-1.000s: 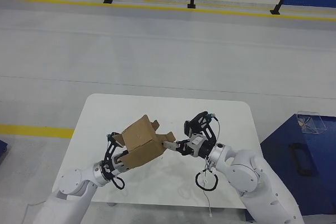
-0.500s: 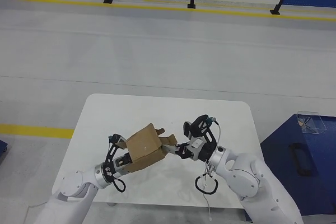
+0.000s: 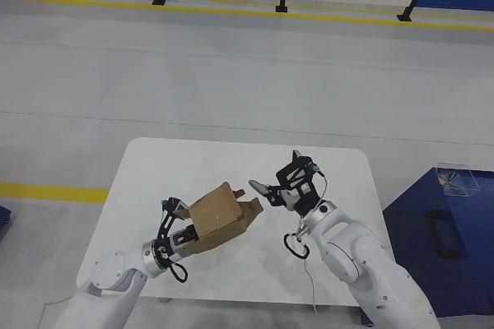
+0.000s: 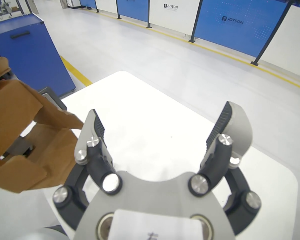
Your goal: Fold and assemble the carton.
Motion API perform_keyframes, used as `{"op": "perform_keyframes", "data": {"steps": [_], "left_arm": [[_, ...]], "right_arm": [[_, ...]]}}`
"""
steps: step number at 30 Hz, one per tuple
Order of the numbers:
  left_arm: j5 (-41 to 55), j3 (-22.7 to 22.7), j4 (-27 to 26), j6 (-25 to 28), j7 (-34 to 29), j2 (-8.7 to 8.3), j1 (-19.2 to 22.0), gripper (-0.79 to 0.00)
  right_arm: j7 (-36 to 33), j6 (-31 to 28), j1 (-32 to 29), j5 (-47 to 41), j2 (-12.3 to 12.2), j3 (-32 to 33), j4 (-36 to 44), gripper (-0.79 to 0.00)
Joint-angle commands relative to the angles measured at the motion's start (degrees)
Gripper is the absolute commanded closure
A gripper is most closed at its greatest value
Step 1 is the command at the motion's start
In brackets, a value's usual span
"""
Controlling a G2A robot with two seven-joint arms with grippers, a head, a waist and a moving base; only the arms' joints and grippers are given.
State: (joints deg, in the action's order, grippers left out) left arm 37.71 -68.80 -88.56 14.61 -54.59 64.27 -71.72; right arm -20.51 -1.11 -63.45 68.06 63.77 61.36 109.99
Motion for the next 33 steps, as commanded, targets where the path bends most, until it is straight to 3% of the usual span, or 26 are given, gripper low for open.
{"op": "perform_keyframes", "data": {"steps": [1, 20, 33], "left_arm": [[-0.3, 0.1, -0.1, -0.2, -0.1, 0.01, 0.0, 0.000], [-1.1, -1.2, -0.7, -1.6, 0.6, -0.05, -0.4, 0.000], [-0.7, -1.9, -0.4, -1.9, 0.7, -0.02, -0.8, 0.000]], "right_arm": [[-0.2, -0.1, 0.9, 1.6, 0.3, -1.1, -0.6, -0.785], [-4.1, -5.0, -0.4, 2.5, 1.1, -1.2, 1.7, -0.785], [-3.2, 0.0, -0.9, 8.9, 2.7, -6.4, 1.4, -0.785]]}}
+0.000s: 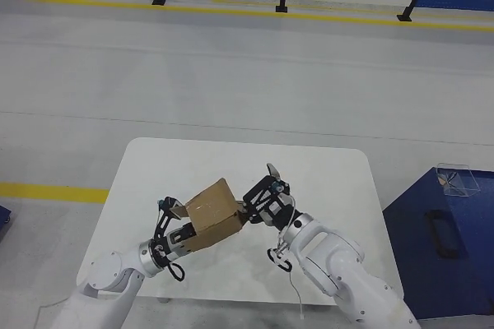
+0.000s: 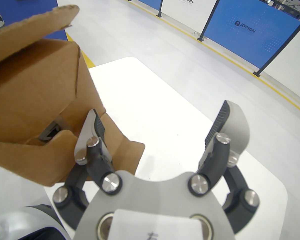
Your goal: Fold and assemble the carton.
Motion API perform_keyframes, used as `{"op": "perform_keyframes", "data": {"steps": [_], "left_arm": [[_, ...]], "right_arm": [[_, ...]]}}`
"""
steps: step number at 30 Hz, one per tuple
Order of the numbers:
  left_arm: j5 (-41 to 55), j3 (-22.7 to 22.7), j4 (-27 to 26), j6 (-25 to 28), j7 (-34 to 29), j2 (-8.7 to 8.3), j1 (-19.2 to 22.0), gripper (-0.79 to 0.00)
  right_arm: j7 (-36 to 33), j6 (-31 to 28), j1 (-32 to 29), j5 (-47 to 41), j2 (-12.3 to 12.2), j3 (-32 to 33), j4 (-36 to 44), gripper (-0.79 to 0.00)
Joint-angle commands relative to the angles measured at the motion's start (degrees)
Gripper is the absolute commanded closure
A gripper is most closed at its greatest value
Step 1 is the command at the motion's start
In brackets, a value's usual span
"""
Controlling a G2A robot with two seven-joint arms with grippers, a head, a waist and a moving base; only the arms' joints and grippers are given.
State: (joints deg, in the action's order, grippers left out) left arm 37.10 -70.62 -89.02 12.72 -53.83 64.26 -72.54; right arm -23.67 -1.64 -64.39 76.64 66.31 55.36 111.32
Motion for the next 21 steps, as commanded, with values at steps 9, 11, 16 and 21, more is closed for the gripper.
{"op": "perform_keyframes", "data": {"steps": [9, 11, 16, 21], "left_arm": [[-0.1, -0.3, 0.4, 0.0, 0.0, 0.05, 0.0, 0.000], [0.0, -0.4, 0.4, 0.0, -0.1, 0.05, 0.0, 0.000], [0.1, -0.5, 0.5, -0.2, 0.0, 0.09, 0.0, 0.000], [0.3, -0.5, 0.7, -0.1, -0.2, 0.15, 0.0, 0.000]], "right_arm": [[0.4, 4.0, -0.2, 1.6, 1.3, -2.1, 0.4, -0.785], [0.2, 4.2, -0.2, 1.8, 1.6, -2.4, 0.4, -0.785], [0.0, 4.5, -0.6, 1.6, 2.2, -3.2, 0.2, -0.785], [0.1, 4.2, -1.1, 2.1, 2.6, -3.5, 0.3, -0.785]]}}
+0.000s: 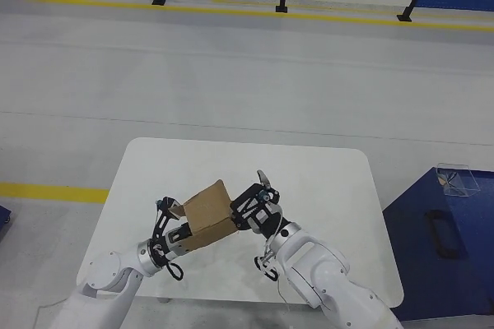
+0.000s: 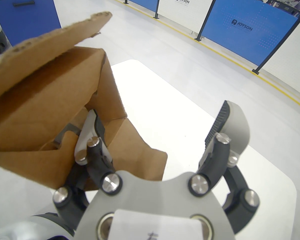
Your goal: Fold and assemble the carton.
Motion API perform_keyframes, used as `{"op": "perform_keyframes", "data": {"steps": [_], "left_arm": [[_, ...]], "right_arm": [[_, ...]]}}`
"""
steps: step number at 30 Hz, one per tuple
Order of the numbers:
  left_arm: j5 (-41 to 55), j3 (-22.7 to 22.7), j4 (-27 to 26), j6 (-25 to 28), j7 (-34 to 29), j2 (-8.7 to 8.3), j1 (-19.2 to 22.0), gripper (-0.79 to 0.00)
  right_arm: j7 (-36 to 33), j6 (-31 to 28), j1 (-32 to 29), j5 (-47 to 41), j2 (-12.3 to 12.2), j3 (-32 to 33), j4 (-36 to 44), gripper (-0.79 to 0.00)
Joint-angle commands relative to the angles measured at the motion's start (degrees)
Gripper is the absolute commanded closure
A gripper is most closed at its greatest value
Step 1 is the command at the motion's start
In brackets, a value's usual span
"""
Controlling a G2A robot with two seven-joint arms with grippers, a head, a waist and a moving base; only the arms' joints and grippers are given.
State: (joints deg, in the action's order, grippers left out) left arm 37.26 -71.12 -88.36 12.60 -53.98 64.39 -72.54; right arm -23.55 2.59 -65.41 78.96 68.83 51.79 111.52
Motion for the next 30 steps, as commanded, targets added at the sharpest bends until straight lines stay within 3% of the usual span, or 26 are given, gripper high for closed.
{"op": "perform_keyframes", "data": {"steps": [1, 7, 14, 20, 27, 30], "left_arm": [[0.1, 0.0, 0.1, 0.1, -0.1, 0.02, 0.0, 0.000], [0.3, -0.1, 0.3, 0.2, -0.2, 0.08, -0.1, 0.000], [1.0, 0.0, 0.3, 0.5, -0.7, 0.19, -0.1, 0.000], [1.4, 0.1, 0.2, 0.6, -1.9, 0.23, -0.1, 0.000], [0.6, 0.5, -0.4, 0.1, -1.5, 0.31, -0.1, 0.000], [0.3, 0.8, -0.4, 0.0, -1.3, 0.37, -0.1, 0.000]], "right_arm": [[0.1, -0.2, -0.2, -0.4, 0.1, 0.4, 0.2, -0.785], [0.0, -0.3, -0.9, -3.5, 0.2, 4.1, 1.1, -0.785], [-2.9, -0.9, -2.4, -11.7, -0.4, 13.7, -0.1, -0.785], [-15.9, -9.6, -1.8, -27.9, -0.5, 15.9, -5.5, -0.785], [-21.6, -16.4, -1.9, -47.7, -0.7, 18.5, -6.1, -0.785], [-23.1, -17.1, -1.6, -50.9, -1.0, 20.3, -5.9, -0.785]]}}
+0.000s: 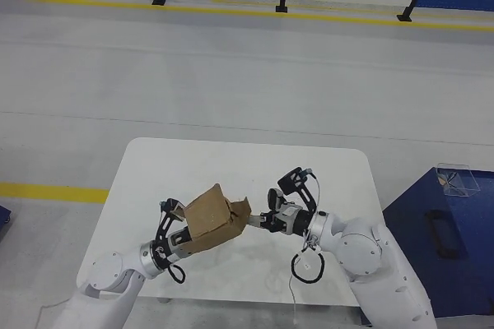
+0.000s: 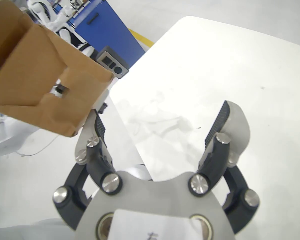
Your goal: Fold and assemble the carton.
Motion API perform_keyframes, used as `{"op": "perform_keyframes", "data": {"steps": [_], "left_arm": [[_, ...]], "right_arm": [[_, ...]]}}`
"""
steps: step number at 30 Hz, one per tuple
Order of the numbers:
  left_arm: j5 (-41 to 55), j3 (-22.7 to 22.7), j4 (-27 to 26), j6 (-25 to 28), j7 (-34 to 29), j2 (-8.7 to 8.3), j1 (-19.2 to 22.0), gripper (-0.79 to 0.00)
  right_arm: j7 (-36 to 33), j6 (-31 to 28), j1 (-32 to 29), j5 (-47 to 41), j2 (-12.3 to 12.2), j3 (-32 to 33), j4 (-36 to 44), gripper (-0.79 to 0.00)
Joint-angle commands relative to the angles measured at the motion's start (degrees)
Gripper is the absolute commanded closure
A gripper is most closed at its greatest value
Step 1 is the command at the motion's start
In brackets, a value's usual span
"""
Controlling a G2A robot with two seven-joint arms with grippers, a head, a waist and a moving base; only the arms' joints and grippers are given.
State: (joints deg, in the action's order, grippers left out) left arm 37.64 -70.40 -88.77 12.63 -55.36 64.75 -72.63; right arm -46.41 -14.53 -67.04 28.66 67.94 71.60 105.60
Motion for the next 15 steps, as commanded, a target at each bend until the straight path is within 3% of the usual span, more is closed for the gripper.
{"op": "perform_keyframes", "data": {"steps": [1, 15], "left_arm": [[-0.1, 0.2, 0.1, 0.0, 0.0, 0.04, 0.0, 0.000], [-1.2, 0.5, 0.3, 0.2, 0.6, 0.15, -0.3, 0.000]], "right_arm": [[-0.4, -0.1, 0.0, -0.6, -0.2, 0.8, 0.3, -0.785], [2.0, 0.5, 0.9, 1.2, -0.4, -0.3, 2.3, -0.785]]}}
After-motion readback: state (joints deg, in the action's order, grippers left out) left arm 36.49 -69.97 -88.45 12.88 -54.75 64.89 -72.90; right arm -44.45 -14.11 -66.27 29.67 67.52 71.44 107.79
